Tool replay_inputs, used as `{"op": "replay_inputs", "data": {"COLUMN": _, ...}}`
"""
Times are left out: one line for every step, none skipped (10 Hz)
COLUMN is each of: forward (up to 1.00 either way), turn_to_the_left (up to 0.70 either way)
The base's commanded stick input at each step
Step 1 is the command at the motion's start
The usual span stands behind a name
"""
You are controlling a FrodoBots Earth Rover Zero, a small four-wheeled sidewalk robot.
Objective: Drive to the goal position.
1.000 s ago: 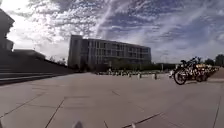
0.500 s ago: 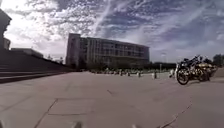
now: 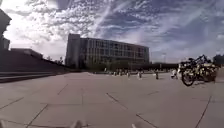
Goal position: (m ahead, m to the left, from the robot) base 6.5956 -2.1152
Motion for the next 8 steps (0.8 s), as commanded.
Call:
{"op": "replay_inputs", "data": {"forward": 0.7, "turn_to_the_left": -0.21}}
{"op": "replay_inputs", "data": {"forward": 0.7, "turn_to_the_left": -0.01}}
{"op": "replay_inputs", "data": {"forward": 0.7, "turn_to_the_left": -0.22}}
{"op": "replay_inputs", "data": {"forward": 0.7, "turn_to_the_left": -0.08}}
{"op": "replay_inputs", "data": {"forward": 0.7, "turn_to_the_left": -0.22}}
{"op": "replay_inputs", "data": {"forward": 0.7, "turn_to_the_left": -0.23}}
{"op": "replay_inputs", "data": {"forward": 0.7, "turn_to_the_left": -0.09}}
{"op": "replay_inputs", "data": {"forward": 0.7, "turn_to_the_left": -0.19}}
